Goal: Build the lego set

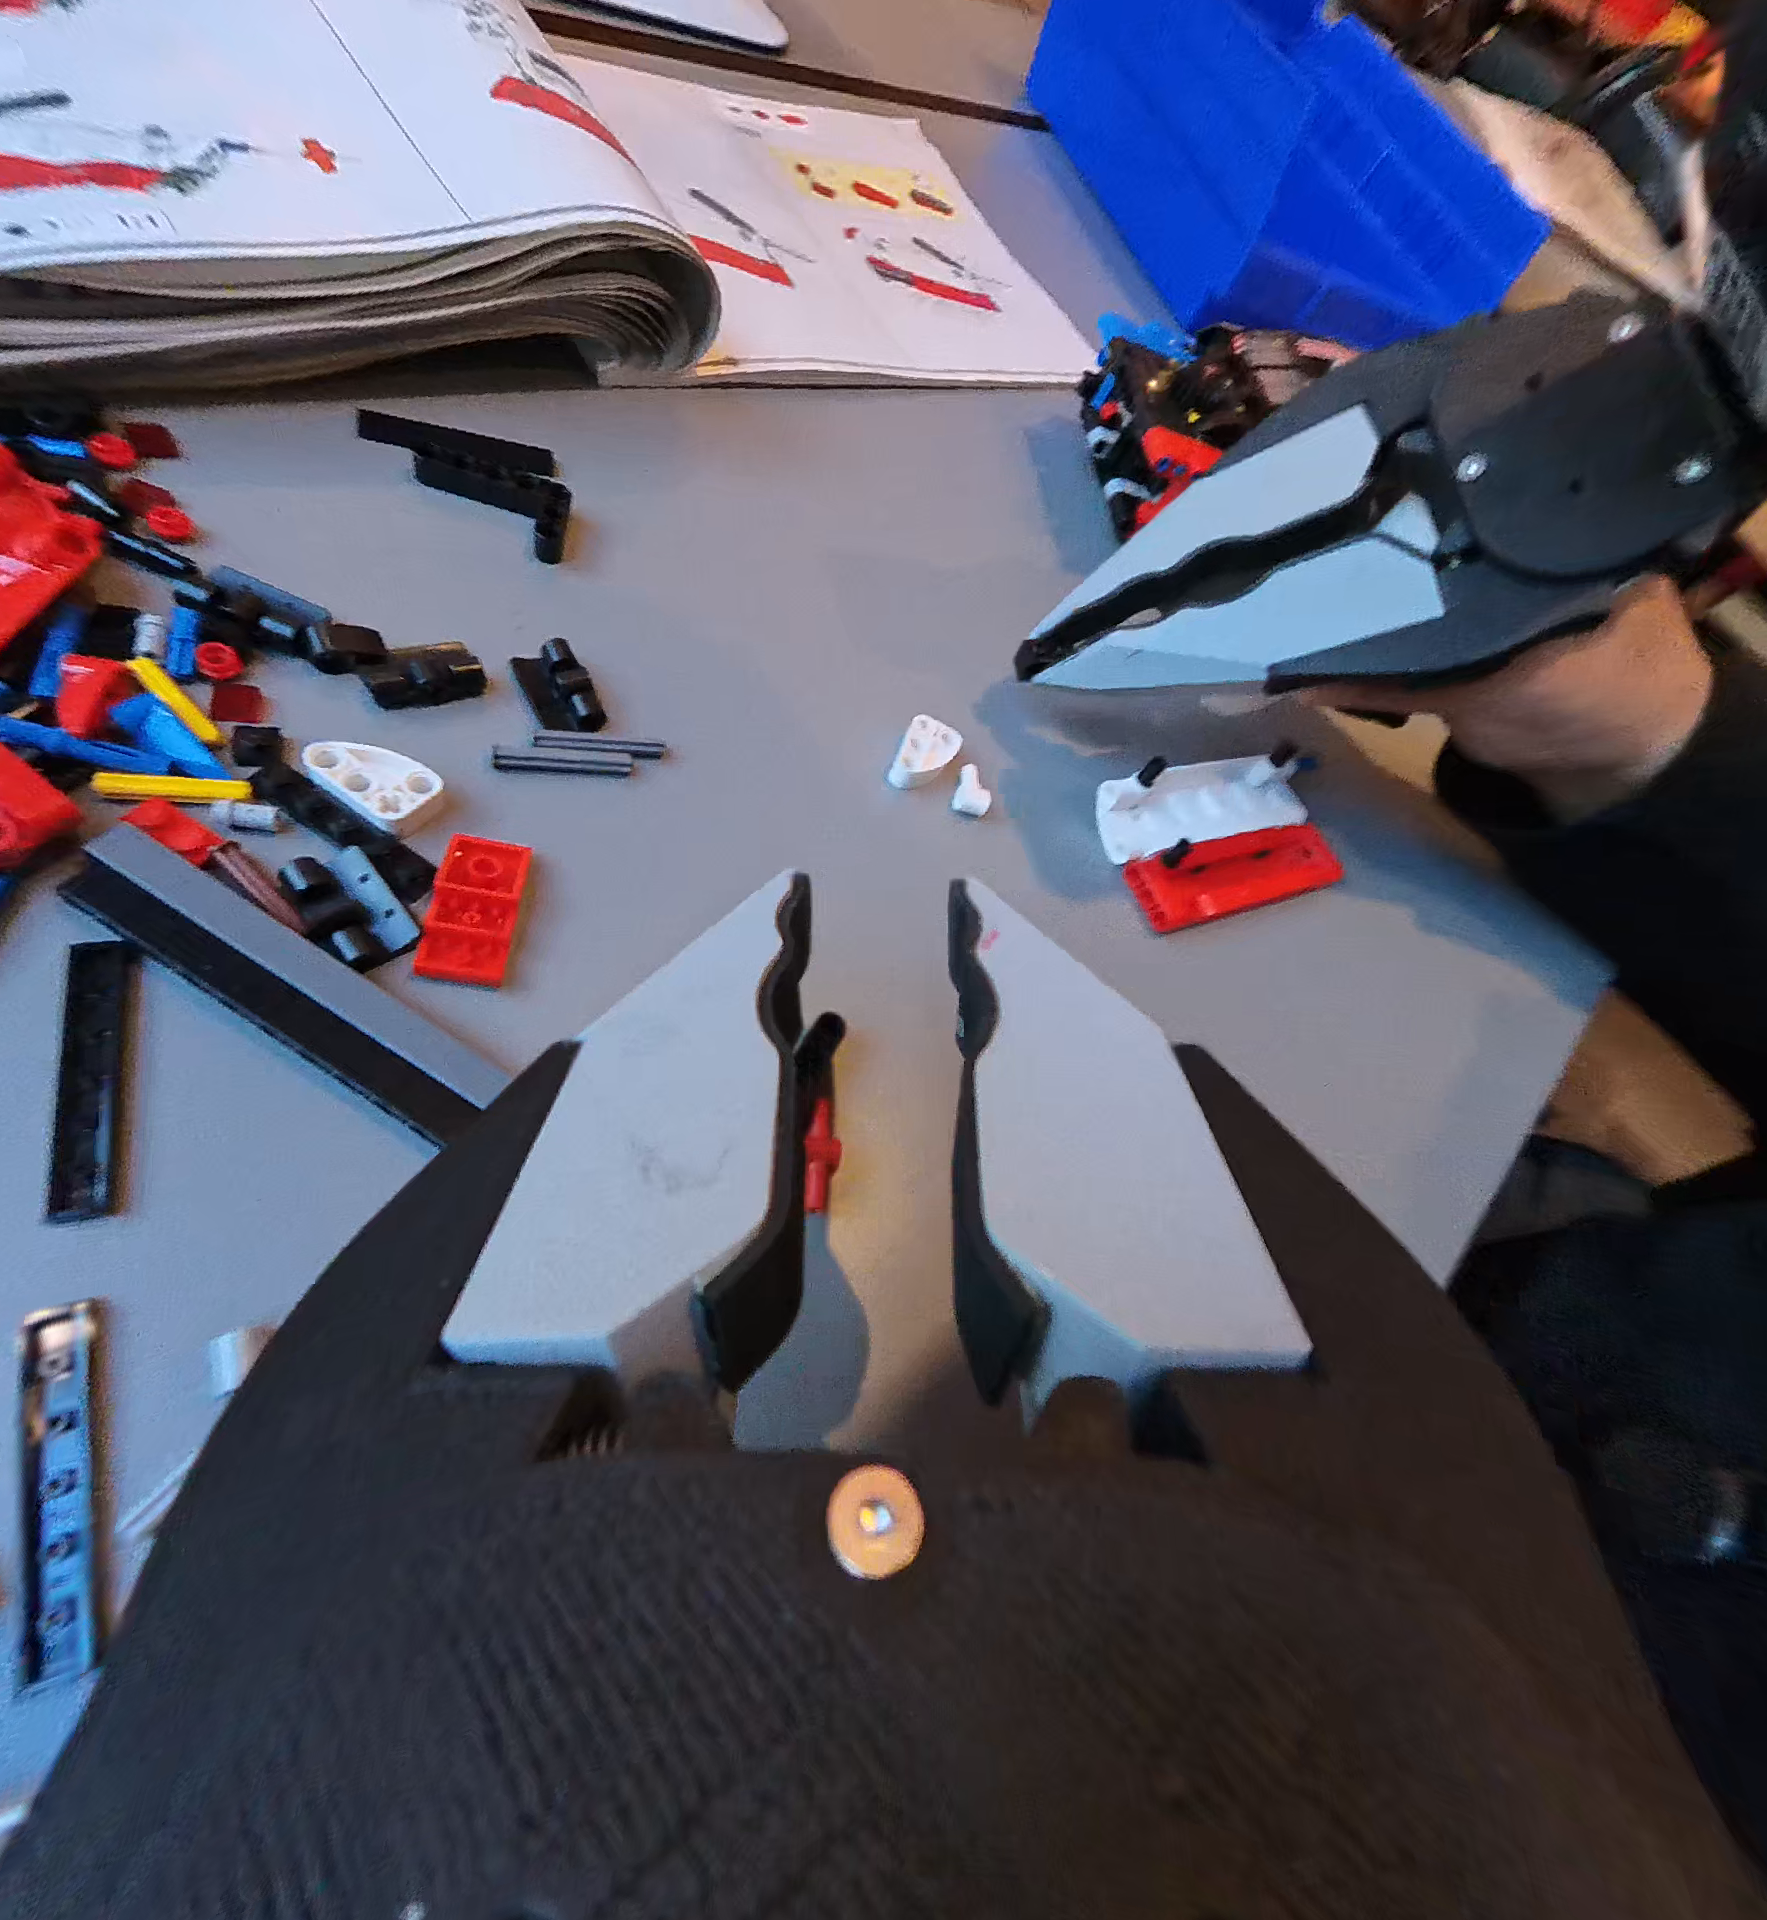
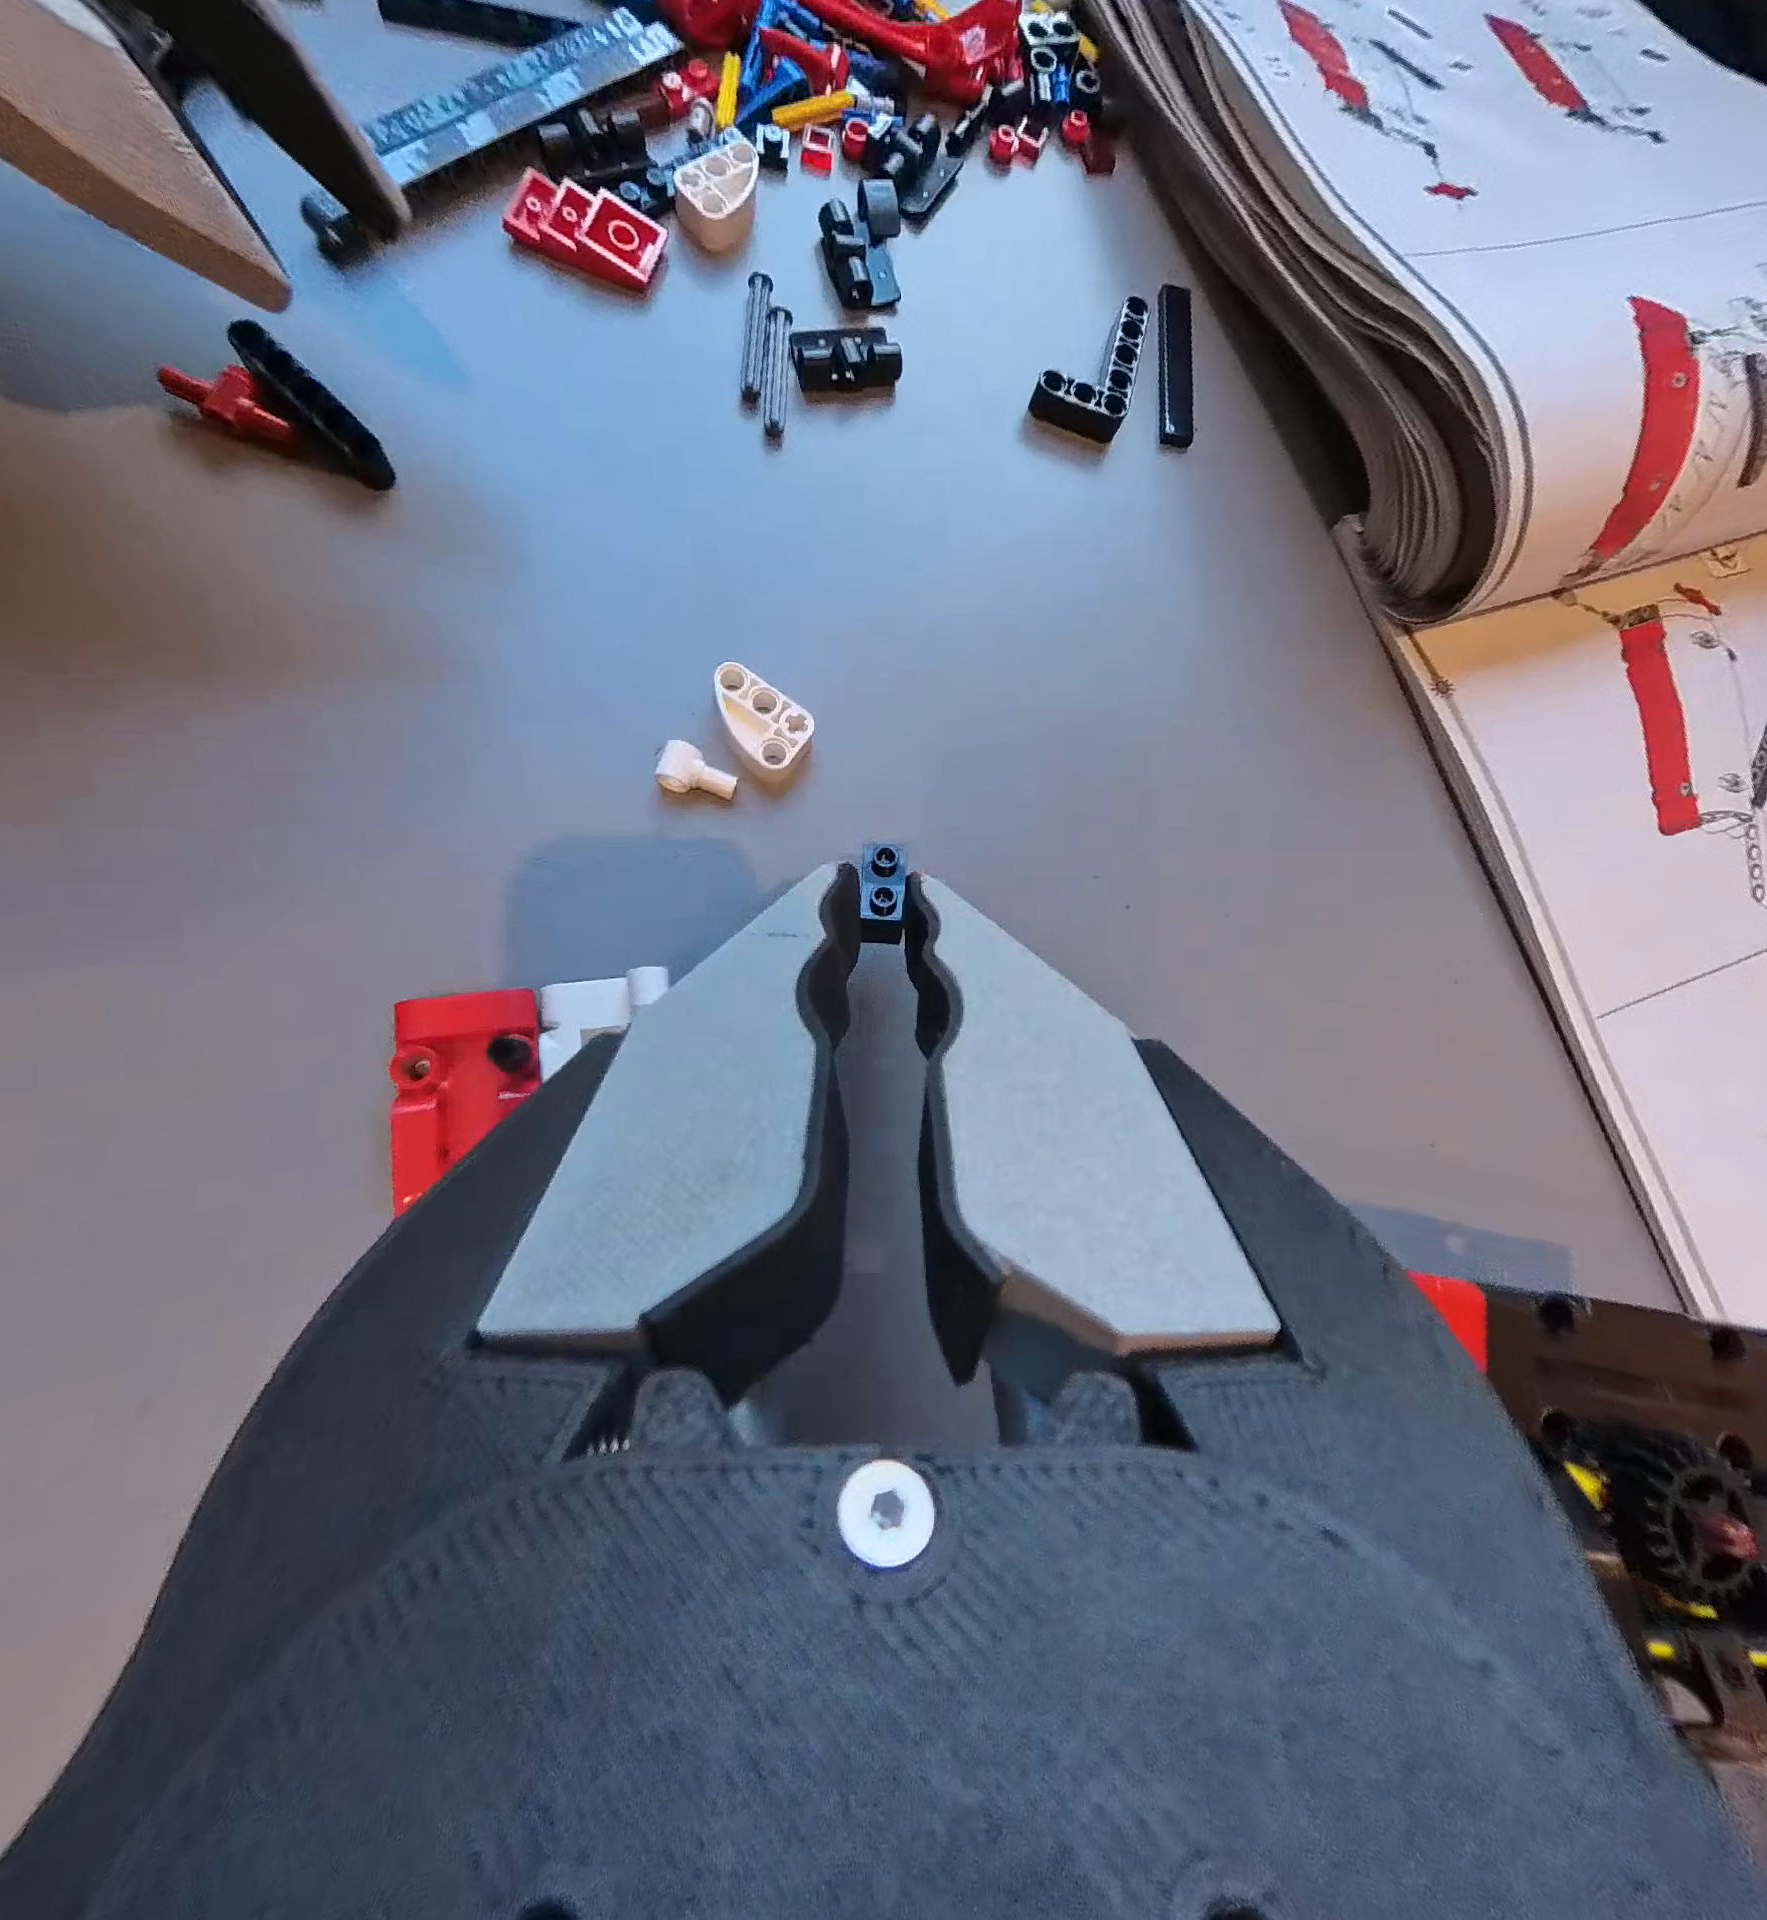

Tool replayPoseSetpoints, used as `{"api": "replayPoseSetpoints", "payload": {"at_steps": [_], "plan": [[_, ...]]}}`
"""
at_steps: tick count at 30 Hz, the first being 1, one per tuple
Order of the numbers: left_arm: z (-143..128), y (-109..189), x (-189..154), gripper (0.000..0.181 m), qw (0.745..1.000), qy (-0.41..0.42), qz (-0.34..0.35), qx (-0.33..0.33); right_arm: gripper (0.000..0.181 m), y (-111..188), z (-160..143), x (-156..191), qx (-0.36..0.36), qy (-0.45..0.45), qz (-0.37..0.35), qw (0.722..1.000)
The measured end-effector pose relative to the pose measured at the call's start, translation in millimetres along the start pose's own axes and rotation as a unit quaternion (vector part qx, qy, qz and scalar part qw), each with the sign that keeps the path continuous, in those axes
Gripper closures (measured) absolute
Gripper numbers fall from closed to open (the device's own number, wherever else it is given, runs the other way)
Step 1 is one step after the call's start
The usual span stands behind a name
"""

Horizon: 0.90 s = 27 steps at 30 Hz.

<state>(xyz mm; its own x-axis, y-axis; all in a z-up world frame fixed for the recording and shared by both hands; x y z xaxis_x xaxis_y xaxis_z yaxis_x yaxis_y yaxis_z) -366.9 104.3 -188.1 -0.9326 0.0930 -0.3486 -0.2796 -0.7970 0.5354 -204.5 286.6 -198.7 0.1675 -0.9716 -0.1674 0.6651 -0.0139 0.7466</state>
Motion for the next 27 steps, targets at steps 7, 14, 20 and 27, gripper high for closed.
{"api": "replayPoseSetpoints", "payload": {"at_steps": [7,14,20,27], "plan": [[-6.1,-5.1,-7.4,0.156,0.988,-0.113,0.102,-0.005,0.175,-13.6,-3.4,-3.3,0.031,-0.005,0.015,0.999],[-8.0,-9.2,-15.1,0.159,0.981,-0.153,0.118,0.002,0.166,-5.9,-4.4,-3.1,0.032,-0.001,0.012,0.999],[-7.9,-9.4,-14.5,0.160,0.982,-0.150,0.116,0.003,0.166,5.9,-10.2,-1.7,0.022,-0.007,0.009,1.000],[-8.0,-10.3,-15.4,0.161,0.981,-0.155,0.120,0.004,0.165,-6.0,-2.9,-2.9,0.017,-0.002,0.022,1.000]]}}
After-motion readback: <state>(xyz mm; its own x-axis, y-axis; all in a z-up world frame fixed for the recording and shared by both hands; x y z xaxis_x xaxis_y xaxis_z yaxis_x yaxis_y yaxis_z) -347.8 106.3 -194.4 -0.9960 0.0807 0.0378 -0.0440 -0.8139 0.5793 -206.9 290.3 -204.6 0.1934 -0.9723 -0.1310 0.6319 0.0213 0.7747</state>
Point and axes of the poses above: each gripper's, where its closed fingertips meet, y back along the fingers, z out of its top, x = y × z across the jaws, the point moved 10 cm from there along y, back along the fingers, and after that the axes turned 5 degrees about x, right-handed, at the moved point
